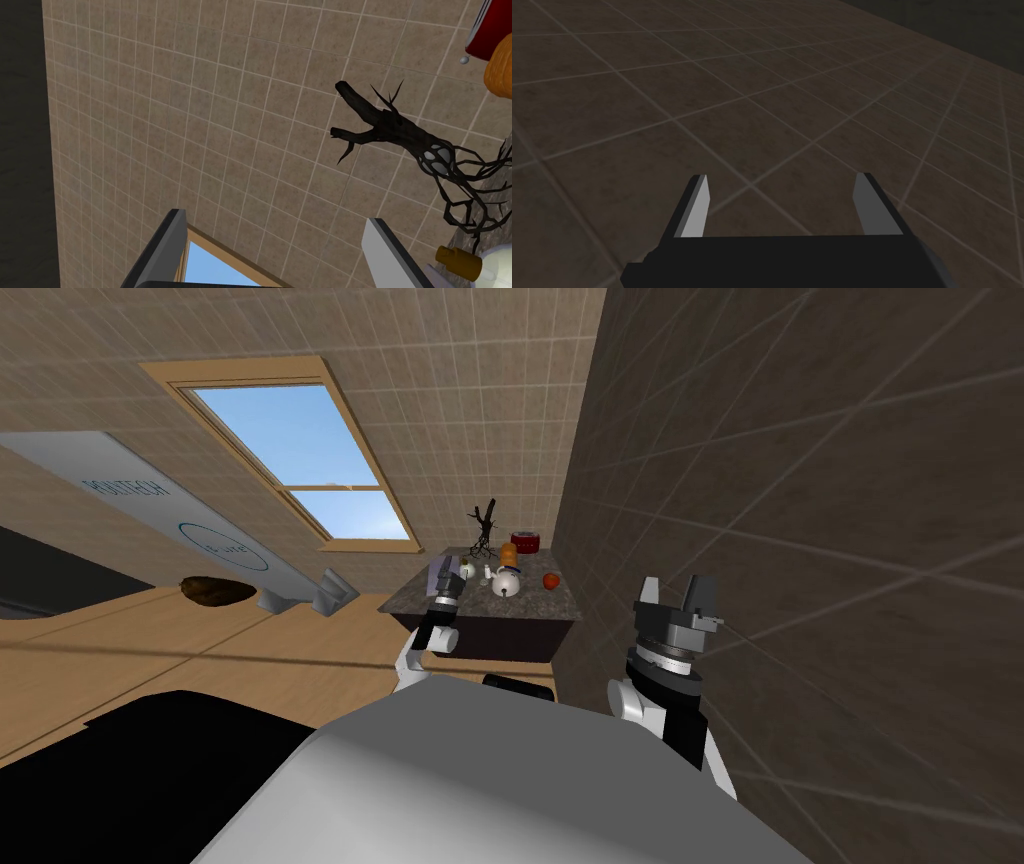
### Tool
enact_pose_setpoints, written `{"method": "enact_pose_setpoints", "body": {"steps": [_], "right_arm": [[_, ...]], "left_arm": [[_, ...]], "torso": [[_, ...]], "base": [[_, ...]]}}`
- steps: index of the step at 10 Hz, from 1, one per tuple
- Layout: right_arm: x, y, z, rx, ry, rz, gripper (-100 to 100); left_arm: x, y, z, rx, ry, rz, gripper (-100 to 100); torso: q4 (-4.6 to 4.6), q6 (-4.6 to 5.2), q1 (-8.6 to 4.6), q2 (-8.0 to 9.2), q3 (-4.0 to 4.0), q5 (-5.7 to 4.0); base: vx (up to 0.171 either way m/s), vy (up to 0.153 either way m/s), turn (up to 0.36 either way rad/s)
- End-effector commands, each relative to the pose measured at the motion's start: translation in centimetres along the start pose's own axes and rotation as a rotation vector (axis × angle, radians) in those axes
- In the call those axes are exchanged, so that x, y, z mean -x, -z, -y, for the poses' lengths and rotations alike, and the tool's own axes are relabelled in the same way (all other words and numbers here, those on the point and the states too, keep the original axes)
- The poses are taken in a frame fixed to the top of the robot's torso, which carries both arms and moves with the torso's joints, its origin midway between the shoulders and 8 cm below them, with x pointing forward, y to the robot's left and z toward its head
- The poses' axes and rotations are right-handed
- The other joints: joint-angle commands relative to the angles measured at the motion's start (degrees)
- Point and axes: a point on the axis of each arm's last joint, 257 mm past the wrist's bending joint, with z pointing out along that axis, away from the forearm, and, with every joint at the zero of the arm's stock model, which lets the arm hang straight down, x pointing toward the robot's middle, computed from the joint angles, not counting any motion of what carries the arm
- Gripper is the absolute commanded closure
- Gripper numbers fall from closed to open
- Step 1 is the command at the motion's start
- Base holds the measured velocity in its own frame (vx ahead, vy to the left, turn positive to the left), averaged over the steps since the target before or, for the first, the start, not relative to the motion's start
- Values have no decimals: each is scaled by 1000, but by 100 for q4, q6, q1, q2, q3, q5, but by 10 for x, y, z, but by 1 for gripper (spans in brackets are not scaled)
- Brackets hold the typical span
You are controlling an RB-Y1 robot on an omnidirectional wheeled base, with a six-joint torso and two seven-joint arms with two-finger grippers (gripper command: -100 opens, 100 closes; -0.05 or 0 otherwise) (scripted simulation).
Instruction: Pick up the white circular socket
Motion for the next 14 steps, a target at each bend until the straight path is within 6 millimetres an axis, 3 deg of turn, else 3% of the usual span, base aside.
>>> {"method": "enact_pose_setpoints", "body": {"steps": [1, 14], "right_arm": [[0, 0, 0, 0, 0, 0, 0], [0, 0, 0, 0, 0, 0, 0]], "left_arm": [[7, -9, -14, 42, 14, 9, -100], [35, -51, -105, 343, 109, 70, -100]], "torso": [[0, 0, 0, 0, 0, 0], [-4, 1, 2, -15, -9, 1]], "base": [[-64, 26, -64], [-46, 17, -61]]}}
